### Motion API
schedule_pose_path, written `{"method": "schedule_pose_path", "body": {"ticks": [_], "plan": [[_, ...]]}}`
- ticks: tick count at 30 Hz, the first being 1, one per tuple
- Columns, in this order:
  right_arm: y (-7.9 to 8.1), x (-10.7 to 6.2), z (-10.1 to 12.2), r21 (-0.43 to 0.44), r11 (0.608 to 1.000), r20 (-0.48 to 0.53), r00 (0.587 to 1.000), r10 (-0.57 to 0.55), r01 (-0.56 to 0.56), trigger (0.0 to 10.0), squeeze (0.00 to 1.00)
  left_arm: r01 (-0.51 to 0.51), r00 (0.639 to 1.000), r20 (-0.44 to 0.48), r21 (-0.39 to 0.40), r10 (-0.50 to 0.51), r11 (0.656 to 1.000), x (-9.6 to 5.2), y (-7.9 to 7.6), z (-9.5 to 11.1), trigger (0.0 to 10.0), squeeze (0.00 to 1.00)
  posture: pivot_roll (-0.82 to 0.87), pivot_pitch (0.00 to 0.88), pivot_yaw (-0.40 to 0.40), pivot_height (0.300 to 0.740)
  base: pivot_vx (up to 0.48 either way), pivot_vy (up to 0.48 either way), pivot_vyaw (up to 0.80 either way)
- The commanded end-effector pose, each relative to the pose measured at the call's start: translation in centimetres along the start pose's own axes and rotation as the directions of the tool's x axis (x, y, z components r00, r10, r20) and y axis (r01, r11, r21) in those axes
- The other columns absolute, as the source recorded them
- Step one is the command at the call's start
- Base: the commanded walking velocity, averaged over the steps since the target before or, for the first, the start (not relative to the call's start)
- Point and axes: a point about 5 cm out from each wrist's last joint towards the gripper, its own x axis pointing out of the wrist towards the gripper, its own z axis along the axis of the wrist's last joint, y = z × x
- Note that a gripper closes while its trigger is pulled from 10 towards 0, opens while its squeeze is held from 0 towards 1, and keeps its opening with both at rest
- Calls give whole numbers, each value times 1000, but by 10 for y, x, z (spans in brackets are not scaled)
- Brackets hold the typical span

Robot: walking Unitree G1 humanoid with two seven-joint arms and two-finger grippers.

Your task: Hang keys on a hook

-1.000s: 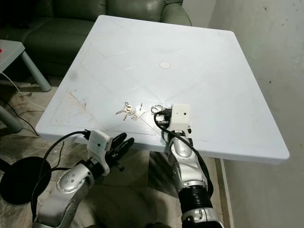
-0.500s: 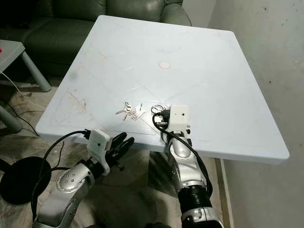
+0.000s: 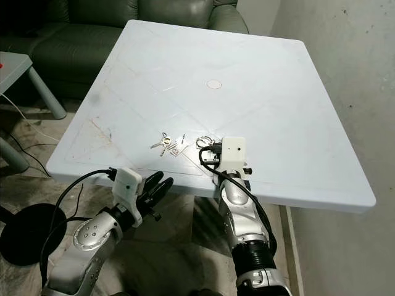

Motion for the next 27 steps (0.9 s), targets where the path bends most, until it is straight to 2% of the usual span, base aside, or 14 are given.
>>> {"method": "schedule_pose_path", "body": {"ticks": [1, 10, 14, 23, 24, 26, 27], "plan": [[0, 1, 1, -19, 1000, 8, 1000, -5, 5, 0, 0, 3, 1000, 12, 14, -3, 1000, 1, -1, 4, 10000, 0, 12, 153, -88, 740, 0, 0, 0], [-1, 3, 5, -5, 1000, 13, 1000, -4, 4, 0, 0, -4, 1000, 28, 22, 3, 1000, 5, 1, 8, 10000, 0, 6, 134, -82, 740, 0, 0, 0], [-6, 5, 15, -9, 1000, 55, 998, -14, 15, 0, 0, -19, 998, 53, 23, 18, 1000, 9, 8, 16, 10000, 0, 3, 113, -80, 740, 0, 0, 0], [-21, 7, 41, -11, 998, 161, 985, -57, 59, 0, 0, -98, 983, 159, 19, 94, 995, 22, 33, 47, 10000, 0, -8, 50, -67, 740, 0, 0, 0], [-24, 7, 46, -2, 998, 179, 981, -68, 70, 0, 0, -136, 973, 183, -28, 139, 990, 24, 41, 54, 10000, 0, -8, 39, -65, 740, 0, 0, 0], [-27, 7, 50, 6, 996, 193, 977, -85, 85, 0, 0, -175, 963, 199, -51, 181, 983, 26, 49, 59, 10000, 0, -9, 28, -65, 740, 0, 0, 0], [-31, 7, 55, 21, 995, 205, 974, -101, 99, 0, 0, -228, 948, 214, -66, 237, 971, 29, 58, 67, 10000, 0, -16, 12, -59, 740, 0, 0, 0]]}}
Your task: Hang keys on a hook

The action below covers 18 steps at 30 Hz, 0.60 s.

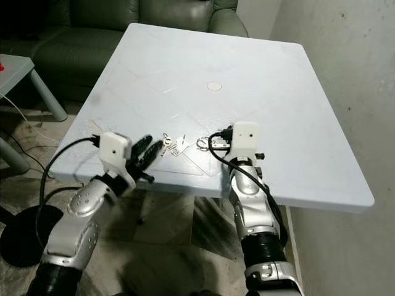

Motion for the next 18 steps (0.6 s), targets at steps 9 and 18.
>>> {"method": "schedule_pose_path", "body": {"ticks": [9, 18], "plan": [[-10, -6, 32, 159, 974, 209, 970, 127, -162, 10000, 0, -214, 976, 37, -23, 214, 977, 15, 41, 14, 10000, 0, -40, 0, -49, 740, 0, 0, 0], [-8, -8, 26, 112, 976, 174, 971, 164, -185, 10000, 0, -282, 956, 53, -99, 288, 954, 21, 63, 24, 10000, 0, -55, 0, -38, 740, 0, 0, 0]]}}
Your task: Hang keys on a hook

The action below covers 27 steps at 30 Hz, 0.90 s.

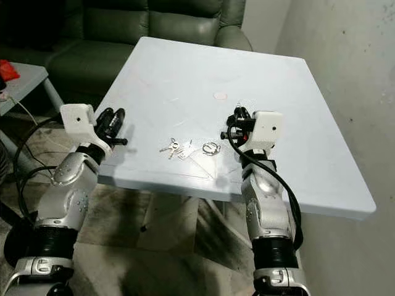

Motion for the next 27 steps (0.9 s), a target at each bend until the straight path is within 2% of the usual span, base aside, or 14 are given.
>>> {"method": "schedule_pose_path", "body": {"ticks": [1, 2, 11, 12, 16, 27], "plan": [[0, 0, 4, -20, 1000, 8, 1000, 13, -13, 10000, 0, -17, 1000, 15, -14, 17, 1000, 2, 3, 4, 10000, 0, -55, 0, -38, 740, 0, 0, 0], [0, 1, 2, -48, 999, -13, 1000, 12, -12, 10000, 0, -22, 999, 31, -2, 22, 1000, 4, 6, 7, 10000, 0, -56, 0, -35, 740, 0, 0, -738], [-5, -1, 0, -76, 997, -20, 1000, 6, -7, 10000, 0, -75, 997, 33, 12, 75, 997, 1, 22, 5, 10000, 0, -47, 0, -35, 740, 0, 0, -770], [-6, 0, 0, -78, 997, -22, 1000, 5, -6, 10000, 0, -83, 996, 40, 34, 82, 996, -1, 24, 5, 10000, 0, -44, 0, -35, 740, 0, 0, -769], [-7, 0, -1, -74, 997, -29, 1000, 1, -3, 10000, 0, -99, 995, 33, 17, 98, 995, -3, 27, 2, 10000, 0, -36, 0, -40, 740, 0, 0, -764], [-5, -1, -5, -61, 998, -46, 999, 7, -10, 10000, 0, -124, 992, 35, 23, 123, 992, -4, 35, 3, 10000, 0, -29, 0, -44, 740, 0, 403, -767]]}}
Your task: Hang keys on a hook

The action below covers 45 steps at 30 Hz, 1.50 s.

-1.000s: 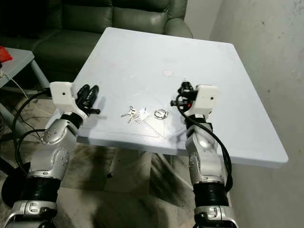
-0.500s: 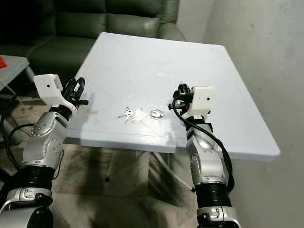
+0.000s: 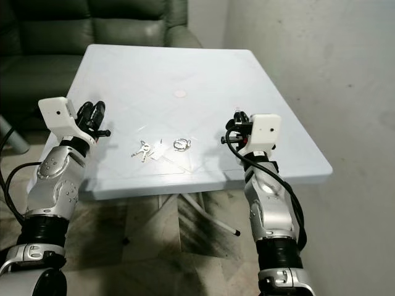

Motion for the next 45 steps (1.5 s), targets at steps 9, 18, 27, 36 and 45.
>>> {"method": "schedule_pose_path", "body": {"ticks": [9, 18, 27, 36, 45], "plan": [[0, -1, -1, 18, 1000, -14, 1000, 7, -7, 10000, 0, -42, 999, 11, 24, 42, 999, 0, 6, 2, 10000, 0, -35, 0, -44, 740, 0, 193, -765], [0, -3, -2, 15, 1000, -20, 1000, 5, -5, 10000, 0, -39, 999, -4, 28, 39, 999, 0, 3, -2, 10000, 0, -39, 0, -43, 740, 0, 0, -767], [-1, -3, -3, 15, 1000, -25, 1000, 2, -1, 10000, 0, -22, 1000, -7, 31, 23, 999, 1, -1, -2, 10000, 0, -36, 0, -42, 740, 0, 0, -769], [-3, -5, -5, -17, 1000, -34, 999, -5, 4, 10000, 0, -1, 999, -35, 52, 3, 999, -3, -7, -9, 10000, 0, -36, 0, -41, 740, 0, 0, -767], [1, -6, -7, -42, 999, -42, 999, 9, -11, 10000, 0, 27, 998, -52, 57, -24, 998, -6, -21, -17, 10000, 0, -39, 0, -40, 740, 0, 0, -768]]}}
